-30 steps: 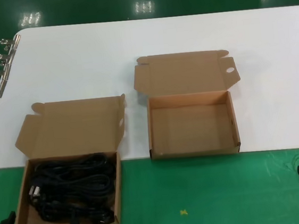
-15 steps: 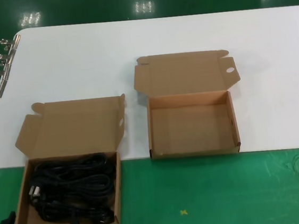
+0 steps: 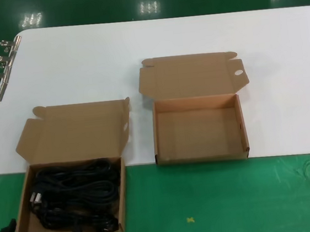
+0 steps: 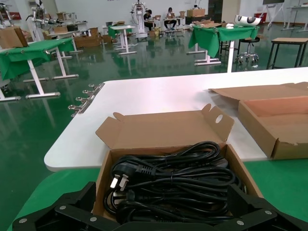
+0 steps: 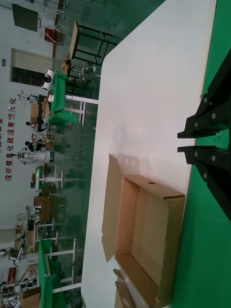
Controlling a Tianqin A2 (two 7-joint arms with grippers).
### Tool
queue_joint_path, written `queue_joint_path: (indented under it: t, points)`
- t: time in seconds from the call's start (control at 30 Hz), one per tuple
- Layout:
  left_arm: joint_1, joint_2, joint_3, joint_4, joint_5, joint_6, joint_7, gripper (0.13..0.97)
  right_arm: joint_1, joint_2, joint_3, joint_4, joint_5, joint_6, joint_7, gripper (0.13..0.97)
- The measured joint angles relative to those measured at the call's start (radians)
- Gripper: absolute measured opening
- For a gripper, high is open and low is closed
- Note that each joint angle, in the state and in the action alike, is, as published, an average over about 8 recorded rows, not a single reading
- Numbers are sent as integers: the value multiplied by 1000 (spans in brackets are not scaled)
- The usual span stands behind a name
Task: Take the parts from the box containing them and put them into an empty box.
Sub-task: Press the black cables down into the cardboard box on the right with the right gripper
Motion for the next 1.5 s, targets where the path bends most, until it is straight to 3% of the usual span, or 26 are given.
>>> queue_joint_path:
  t: [0.27, 0.53, 0.67, 0.77, 0.93, 1.07, 1.2, 1.37, 1.5]
  points:
    - [0, 0, 0, 0, 0, 0, 0, 966, 0, 0, 0, 0, 0, 0, 0, 215]
    - [-3, -3, -1, 2, 1, 6, 1, 966, 0, 0, 0, 0, 0, 0, 0, 349]
    - [-17, -22, 3, 15, 5, 24, 5, 966, 0, 0, 0, 0, 0, 0, 0, 349]
    - [-36, -47, 11, 32, 10, 46, 11, 966, 0, 0, 0, 0, 0, 0, 0, 425]
    - [-79, -83, 18, 72, 25, 107, 61, 966, 0, 0, 0, 0, 0, 0, 0, 552]
    - [-121, -109, 17, 99, 38, 184, 152, 966, 0, 0, 0, 0, 0, 0, 0, 629]
    - [-170, -154, 28, 109, 57, 266, 250, 966, 0, 0, 0, 0, 0, 0, 0, 732]
    - [-247, -230, 71, 131, 110, 346, 336, 966, 0, 0, 0, 0, 0, 0, 0, 809]
    - [-327, -293, 127, 172, 177, 408, 360, 966, 0, 0, 0, 0, 0, 0, 0, 877]
